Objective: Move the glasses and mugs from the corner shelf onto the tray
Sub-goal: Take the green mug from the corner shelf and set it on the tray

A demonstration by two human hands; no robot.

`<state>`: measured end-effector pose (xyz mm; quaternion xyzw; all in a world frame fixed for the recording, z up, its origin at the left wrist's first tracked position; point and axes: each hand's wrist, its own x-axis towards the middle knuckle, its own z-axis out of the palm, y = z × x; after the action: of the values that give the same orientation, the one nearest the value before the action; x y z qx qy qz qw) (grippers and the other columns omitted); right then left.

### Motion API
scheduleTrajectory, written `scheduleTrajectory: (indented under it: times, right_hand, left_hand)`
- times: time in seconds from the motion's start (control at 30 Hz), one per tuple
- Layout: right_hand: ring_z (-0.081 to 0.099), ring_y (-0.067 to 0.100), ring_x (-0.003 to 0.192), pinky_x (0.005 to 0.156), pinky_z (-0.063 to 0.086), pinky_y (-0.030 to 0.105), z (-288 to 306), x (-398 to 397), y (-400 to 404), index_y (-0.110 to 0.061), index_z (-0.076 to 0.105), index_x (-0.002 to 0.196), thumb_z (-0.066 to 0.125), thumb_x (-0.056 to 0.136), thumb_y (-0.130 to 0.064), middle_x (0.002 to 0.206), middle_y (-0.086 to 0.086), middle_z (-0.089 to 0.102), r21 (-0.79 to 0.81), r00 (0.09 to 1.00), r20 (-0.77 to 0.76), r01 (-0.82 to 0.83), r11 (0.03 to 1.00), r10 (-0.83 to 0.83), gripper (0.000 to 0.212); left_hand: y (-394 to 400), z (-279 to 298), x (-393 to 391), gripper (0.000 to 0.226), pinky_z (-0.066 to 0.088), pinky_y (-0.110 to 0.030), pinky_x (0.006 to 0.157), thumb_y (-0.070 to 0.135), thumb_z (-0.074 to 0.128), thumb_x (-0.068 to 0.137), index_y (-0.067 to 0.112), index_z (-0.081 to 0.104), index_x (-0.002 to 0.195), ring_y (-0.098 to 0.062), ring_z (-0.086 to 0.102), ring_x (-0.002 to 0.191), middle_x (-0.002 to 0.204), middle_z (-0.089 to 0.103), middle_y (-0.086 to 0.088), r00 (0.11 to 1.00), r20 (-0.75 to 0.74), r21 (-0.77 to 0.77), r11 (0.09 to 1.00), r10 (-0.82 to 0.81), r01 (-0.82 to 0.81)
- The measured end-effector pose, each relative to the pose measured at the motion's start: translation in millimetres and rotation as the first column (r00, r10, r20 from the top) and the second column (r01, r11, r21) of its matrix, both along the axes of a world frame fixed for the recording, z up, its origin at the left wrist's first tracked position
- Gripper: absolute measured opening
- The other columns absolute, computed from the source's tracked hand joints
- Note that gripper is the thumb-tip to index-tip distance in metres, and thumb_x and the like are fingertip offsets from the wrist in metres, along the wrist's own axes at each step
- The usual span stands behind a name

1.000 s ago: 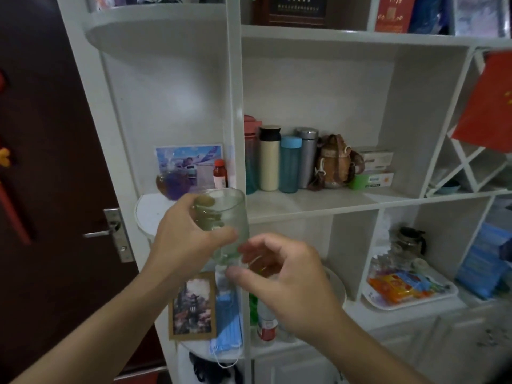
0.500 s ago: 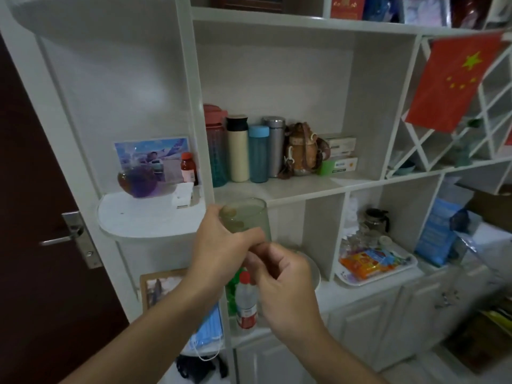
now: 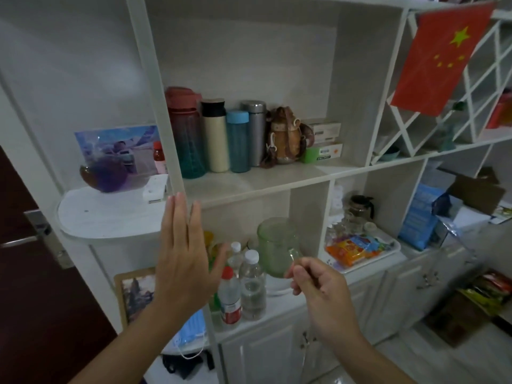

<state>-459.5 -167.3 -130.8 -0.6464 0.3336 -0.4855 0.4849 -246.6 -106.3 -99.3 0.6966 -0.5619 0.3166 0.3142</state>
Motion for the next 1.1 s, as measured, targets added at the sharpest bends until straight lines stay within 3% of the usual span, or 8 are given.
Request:
scheduleTrajectory:
  times: [0.13,0.27,0.4,0.53,0.73,0.83,0.93,1.1]
  right_hand:
    - [0.062,0.010,0.061,0.068,0.054,0.031,-36.2,-10.3,-41.3,-0.007,0.068,0.079,0.055,0.095,-0.002,0.072,0.010,0.070,0.064,0.998,-0.042,0.039,0.997,-0.036,0.021]
    - [0.069,0.021,0.074,0.079,0.060,0.037,-74.2,-20.8,-87.1,-0.007,0.068,0.078,0.054,0.095,0.000,0.076,0.011,0.070,0.123,0.996,-0.083,0.019,0.992,-0.009,0.023]
    - [0.065,0.027,0.076,0.074,0.055,0.035,-108.5,-27.1,-131.1,-0.005,0.065,0.077,0.056,0.094,0.000,0.079,0.018,0.067,0.135,0.988,-0.143,-0.033,0.990,0.053,0.021]
    - [0.064,0.016,0.075,0.074,0.055,0.027,-144.9,-24.0,-166.0,0.012,0.058,0.081,0.054,0.095,0.002,0.083,0.032,0.062,0.209,0.985,-0.124,-0.095,0.973,0.123,0.017]
    - [0.057,0.009,0.064,0.071,0.048,0.036,-190.5,-3.2,-195.2,0.001,0.058,0.071,0.056,0.092,0.001,0.065,0.006,0.058,0.278,0.972,-0.182,-0.091,0.956,0.146,0.021]
    - [0.056,0.014,0.065,0.071,0.048,0.037,-210.7,10.1,-204.4,-0.008,0.058,0.065,0.056,0.091,0.002,0.062,-0.001,0.059,0.278,0.958,-0.230,-0.106,0.955,0.173,0.028]
    - [0.054,0.013,0.064,0.070,0.046,0.032,-225.4,21.6,-211.0,0.001,0.057,0.067,0.055,0.090,0.006,0.062,0.001,0.058,0.284,0.956,-0.221,-0.128,0.950,0.195,0.024]
    - [0.049,0.016,0.063,0.065,0.042,0.026,-256.2,40.4,-226.1,0.007,0.048,0.066,0.056,0.089,-0.002,0.064,0.008,0.052,0.289,0.966,-0.121,-0.186,0.939,0.229,0.026]
  left_hand:
    - [-19.6,-38.8,24.4,0.070,0.017,-0.056,0.121,0.020,0.057,0.091,-0.017,0.032,0.143,-0.049,0.013,0.148,0.154,0.022,-0.038,0.985,0.154,0.137,0.986,0.076,-0.097]
    - [-39.4,-78.8,36.2,0.067,0.020,-0.059,0.119,0.023,0.048,0.091,-0.015,0.030,0.144,-0.048,0.014,0.148,0.155,0.019,-0.037,0.966,0.246,0.253,0.956,0.082,-0.146]
    - [-53.5,-104.0,50.3,0.074,0.001,-0.051,0.123,0.030,0.042,0.091,-0.012,0.019,0.148,-0.041,0.000,0.151,0.162,-0.001,-0.028,0.915,0.377,0.211,0.948,0.146,-0.238]
    - [-65.6,-121.4,50.6,0.078,0.003,-0.051,0.123,0.031,0.045,0.090,-0.012,0.018,0.149,-0.041,0.000,0.151,0.163,-0.004,-0.027,0.888,0.414,0.108,0.958,0.200,-0.266]
    - [-68.1,-187.0,37.1,0.085,0.002,-0.051,0.123,0.039,0.042,0.091,-0.005,0.003,0.154,-0.037,0.000,0.152,0.164,-0.005,-0.024,0.922,0.374,0.257,0.944,0.100,-0.207]
    - [-62.6,-205.3,42.4,0.073,0.000,-0.050,0.123,0.040,0.023,0.101,-0.005,0.001,0.154,-0.037,-0.001,0.152,0.164,-0.005,-0.024,0.916,0.382,0.299,0.922,0.120,-0.245]
    - [-59.7,-209.8,49.9,0.068,-0.002,-0.048,0.123,0.038,0.014,0.102,-0.004,0.000,0.154,-0.035,-0.003,0.153,0.164,-0.006,-0.023,0.902,0.418,0.307,0.918,0.108,-0.252]
    - [-70.6,-223.1,61.1,0.080,0.004,-0.046,0.122,0.035,0.045,0.091,-0.008,0.016,0.152,-0.035,0.007,0.152,0.164,0.007,-0.024,0.802,0.572,0.127,0.948,0.171,-0.292]
